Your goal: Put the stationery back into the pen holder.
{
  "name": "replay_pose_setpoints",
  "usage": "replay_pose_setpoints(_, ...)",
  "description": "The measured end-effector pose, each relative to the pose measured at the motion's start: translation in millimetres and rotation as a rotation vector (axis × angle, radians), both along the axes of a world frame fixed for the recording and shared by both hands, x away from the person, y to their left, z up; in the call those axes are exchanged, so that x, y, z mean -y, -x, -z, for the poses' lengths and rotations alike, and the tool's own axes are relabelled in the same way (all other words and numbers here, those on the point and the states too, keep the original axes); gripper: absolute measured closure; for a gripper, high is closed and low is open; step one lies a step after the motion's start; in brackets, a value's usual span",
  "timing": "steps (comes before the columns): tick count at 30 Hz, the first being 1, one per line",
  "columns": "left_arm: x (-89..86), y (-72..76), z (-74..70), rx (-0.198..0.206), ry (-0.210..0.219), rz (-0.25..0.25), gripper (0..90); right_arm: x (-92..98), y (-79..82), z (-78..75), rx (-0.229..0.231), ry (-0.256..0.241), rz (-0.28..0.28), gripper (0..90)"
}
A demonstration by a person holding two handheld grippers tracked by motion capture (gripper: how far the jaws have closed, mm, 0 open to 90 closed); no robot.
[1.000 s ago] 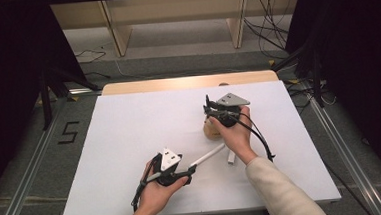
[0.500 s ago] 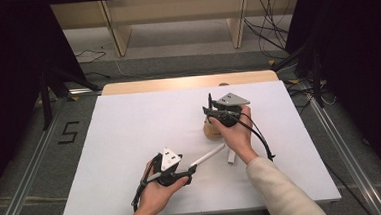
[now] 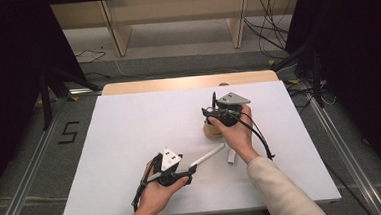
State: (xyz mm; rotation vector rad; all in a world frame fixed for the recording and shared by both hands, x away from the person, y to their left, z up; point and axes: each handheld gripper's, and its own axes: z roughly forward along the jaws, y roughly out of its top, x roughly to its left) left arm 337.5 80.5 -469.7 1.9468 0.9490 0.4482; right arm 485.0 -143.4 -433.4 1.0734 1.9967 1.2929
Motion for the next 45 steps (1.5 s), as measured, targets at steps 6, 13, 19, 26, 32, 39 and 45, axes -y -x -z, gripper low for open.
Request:
replay_pose_setpoints(6,0.0,0.0,-0.3,0.0,0.001,0.0,38.1,1.2,-0.5,-0.2,-0.008,0.0,0.017,32.0)
replay_pose_setpoints(13,0.3,0.3,-0.7,0.002,0.002,0.001,38.1,3.2,-0.6,-0.5,-0.032,-0.006,0.042,30.7)
replay_pose_setpoints(19,0.4,0.2,-0.7,0.002,0.002,0.002,38.1,5.5,-0.5,-0.5,-0.054,-0.004,0.06,29.6)
replay_pose_setpoints(26,0.3,0.6,-1.3,0.003,0.003,0.002,38.1,9.1,1.2,-2.0,-0.074,-0.009,0.069,28.3)
replay_pose_setpoints(32,0.5,0.8,-1.4,0.006,0.004,0.001,38.1,13.1,4.8,-4.8,-0.086,-0.025,0.071,28.3)
replay_pose_setpoints(39,1.9,1.6,-1.3,0.003,0.001,0.004,38.3,19.4,9.0,-8.4,-0.086,-0.031,0.075,28.3)
replay_pose_setpoints(45,2.5,1.9,-1.4,0.004,0.001,0.006,38.4,23.1,12.6,-8.6,-0.089,-0.046,0.074,28.3)
